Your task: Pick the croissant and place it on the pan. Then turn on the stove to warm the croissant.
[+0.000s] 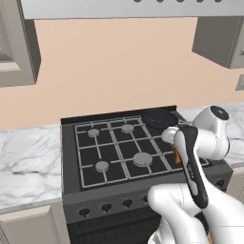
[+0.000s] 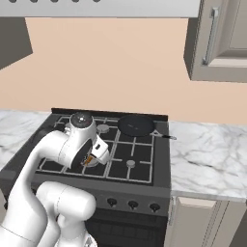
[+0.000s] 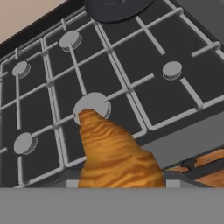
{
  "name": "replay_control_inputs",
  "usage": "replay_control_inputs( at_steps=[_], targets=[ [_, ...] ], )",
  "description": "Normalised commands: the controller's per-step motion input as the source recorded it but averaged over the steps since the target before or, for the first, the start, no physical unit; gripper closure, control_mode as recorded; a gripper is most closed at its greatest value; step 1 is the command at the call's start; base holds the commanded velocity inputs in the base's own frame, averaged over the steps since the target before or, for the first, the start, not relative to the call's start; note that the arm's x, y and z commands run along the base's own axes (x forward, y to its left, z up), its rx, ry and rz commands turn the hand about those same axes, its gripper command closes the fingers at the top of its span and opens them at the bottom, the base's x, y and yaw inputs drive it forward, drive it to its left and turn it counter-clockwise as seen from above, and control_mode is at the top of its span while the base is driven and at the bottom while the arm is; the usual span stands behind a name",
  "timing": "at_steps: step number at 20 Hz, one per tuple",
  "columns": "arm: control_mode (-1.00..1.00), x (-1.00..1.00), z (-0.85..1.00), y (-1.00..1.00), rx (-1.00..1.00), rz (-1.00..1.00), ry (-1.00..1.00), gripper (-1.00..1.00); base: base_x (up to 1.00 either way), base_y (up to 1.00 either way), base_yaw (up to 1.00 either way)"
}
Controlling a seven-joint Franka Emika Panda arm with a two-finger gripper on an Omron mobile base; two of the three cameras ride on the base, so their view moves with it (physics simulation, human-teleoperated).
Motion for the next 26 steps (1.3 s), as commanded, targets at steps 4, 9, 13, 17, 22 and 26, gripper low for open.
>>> replay_control_inputs(
  at_steps=[4, 9, 13, 17, 22, 26],
  targets=[
    [-1.0, 0.46, 0.02, -0.12, 0.0, 0.0, 0.07, 1.0, 0.0, 0.0, 0.0],
    [-1.0, 0.45, 0.0, -0.1, 0.0, 0.0, 0.06, 1.0, 0.0, 0.0, 0.0],
    [-1.0, 0.47, 0.0, 0.0, 0.0, 0.0, 0.08, 1.0, 0.0, 0.0, 0.0],
    [-1.0, 0.54, 0.0, 0.0, 0.0, 0.0, 0.09, 1.0, 0.0, 0.0, 0.0],
    [-1.0, 0.52, 0.0, -0.02, 0.0, 0.0, 0.07, 1.0, 0.0, 0.0, 0.0],
    [-1.0, 0.41, 0.0, -0.03, 0.0, 0.0, 0.06, 1.0, 0.0, 0.0, 0.0]
  ],
)
